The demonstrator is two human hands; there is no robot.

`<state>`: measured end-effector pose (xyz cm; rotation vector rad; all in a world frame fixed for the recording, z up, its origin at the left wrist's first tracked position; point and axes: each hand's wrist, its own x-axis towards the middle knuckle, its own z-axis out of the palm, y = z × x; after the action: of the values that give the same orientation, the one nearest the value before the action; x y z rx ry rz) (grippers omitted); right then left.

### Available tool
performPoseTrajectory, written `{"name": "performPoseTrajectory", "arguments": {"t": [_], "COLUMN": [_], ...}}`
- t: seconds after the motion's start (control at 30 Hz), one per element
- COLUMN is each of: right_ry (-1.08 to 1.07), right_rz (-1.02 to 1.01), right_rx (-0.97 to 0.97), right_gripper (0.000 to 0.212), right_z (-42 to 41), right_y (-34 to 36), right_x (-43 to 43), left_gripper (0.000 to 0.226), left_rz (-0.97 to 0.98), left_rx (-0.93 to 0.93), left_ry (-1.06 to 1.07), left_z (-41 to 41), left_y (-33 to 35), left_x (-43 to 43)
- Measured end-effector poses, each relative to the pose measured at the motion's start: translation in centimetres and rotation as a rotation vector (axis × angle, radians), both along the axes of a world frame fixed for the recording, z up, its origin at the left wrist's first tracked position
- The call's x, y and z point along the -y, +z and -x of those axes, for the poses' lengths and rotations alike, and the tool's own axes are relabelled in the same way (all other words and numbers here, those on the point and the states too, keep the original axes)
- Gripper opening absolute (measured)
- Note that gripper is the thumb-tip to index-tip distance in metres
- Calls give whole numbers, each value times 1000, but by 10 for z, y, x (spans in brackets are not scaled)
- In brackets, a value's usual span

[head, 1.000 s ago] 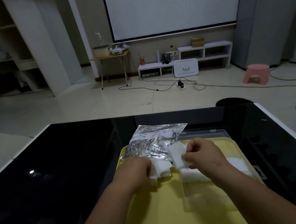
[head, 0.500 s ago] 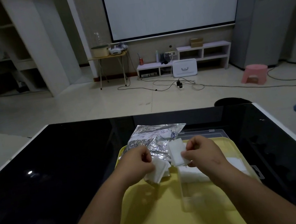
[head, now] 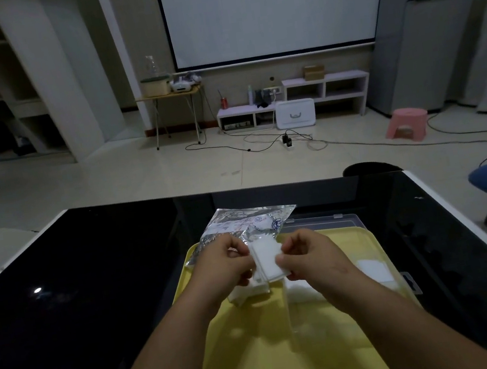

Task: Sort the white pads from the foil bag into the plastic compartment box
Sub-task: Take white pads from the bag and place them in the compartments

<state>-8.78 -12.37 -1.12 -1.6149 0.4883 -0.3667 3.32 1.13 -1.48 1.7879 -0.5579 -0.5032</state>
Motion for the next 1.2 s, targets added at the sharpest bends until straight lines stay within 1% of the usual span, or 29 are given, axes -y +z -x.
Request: {"name": "performPoseTrajectory", "arguments": {"t": [0.1, 0.27, 0.43, 0.53, 0.6, 0.63, 0.7, 0.83, 1.0, 1.1, 1.2], "right_ry": [-8, 3, 5, -14, -34, -47, -60, -62, -46, -13, 33], "right_rz": [20, 17, -29, 20, 76, 102, 129, 160, 223, 299, 338], "right_rx": [-19, -74, -128, -137, -140, -145, -153, -192, -308, -415, -500], "right_gripper": [13, 12, 14, 16, 15, 15, 17, 17, 15, 10, 9], "right_z": [1, 2, 2, 5, 8, 9, 13, 21, 28, 31, 33], "right_y": [0, -2, 2, 5, 7, 8, 9, 9, 7, 4, 2], "right_x": [1, 3, 5, 7, 8, 10, 13, 18, 21, 18, 16], "left_gripper": [18, 18, 20, 15, 7, 6, 8, 14, 26, 27, 25], "left_rz": [45, 47, 67, 94, 86, 82, 81, 102, -6, -125, -235], "left_rx": [-52, -70, -104, -142, -131, -115, -82, -90, 34, 151, 222], "left_ry": [-29, -61, -72, -81, -108, -124, -137, -106, -94, -112, -160], "left_z": [2, 5, 10, 12, 14, 16, 21, 31, 38, 42, 48], "left_y": [-2, -2, 2, 3, 2, 0, -3, -5, -15, -22, -24], "left_x": [2, 4, 4, 6, 7, 9, 12, 19, 23, 24, 25]}}
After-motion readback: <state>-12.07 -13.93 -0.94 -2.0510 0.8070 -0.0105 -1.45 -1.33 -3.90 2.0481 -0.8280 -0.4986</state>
